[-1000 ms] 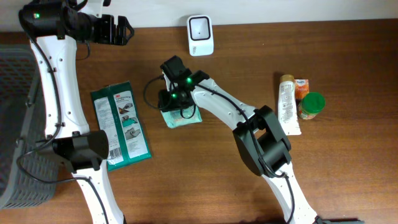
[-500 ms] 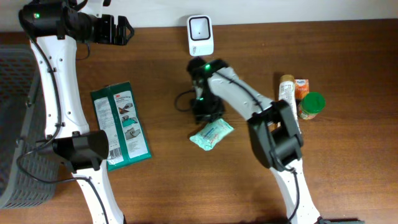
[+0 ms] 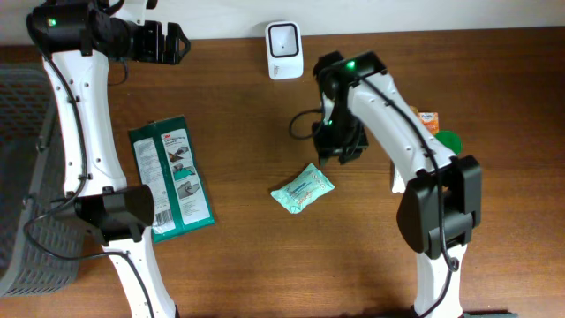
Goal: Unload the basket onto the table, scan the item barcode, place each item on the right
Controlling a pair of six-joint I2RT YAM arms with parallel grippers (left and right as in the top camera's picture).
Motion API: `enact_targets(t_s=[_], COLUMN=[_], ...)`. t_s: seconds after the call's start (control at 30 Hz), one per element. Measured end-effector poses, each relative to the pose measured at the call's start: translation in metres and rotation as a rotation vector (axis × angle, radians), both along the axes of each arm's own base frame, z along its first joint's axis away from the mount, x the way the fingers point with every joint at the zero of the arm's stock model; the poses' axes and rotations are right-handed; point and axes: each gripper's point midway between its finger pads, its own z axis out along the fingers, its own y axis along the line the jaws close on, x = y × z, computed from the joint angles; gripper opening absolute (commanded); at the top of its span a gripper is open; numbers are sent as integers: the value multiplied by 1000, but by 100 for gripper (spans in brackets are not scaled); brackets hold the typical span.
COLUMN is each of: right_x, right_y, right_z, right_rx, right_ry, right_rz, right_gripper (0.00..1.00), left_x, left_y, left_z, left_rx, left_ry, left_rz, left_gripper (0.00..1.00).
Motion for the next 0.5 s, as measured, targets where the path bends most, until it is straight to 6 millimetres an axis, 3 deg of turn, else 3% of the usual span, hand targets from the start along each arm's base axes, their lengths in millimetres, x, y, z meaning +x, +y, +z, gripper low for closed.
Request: enact_targets(t_s=[0.17,0.33,0.5], right_x=[-28,-42,-40], right_y=[1,-6,-10], right_z=[-28,-46,-66], right_rx=[-39,-64,-79], right_ry=[91,140,111], right_rz=[34,30,35], right_gripper=[31,22,12], left_x=[0,0,0], left_y=[0,1,0], left_z=[0,0,0], left_rx=[0,0,0], left_ry=[0,0,0], left_rz=[0,1,1], left_gripper=[99,99,99])
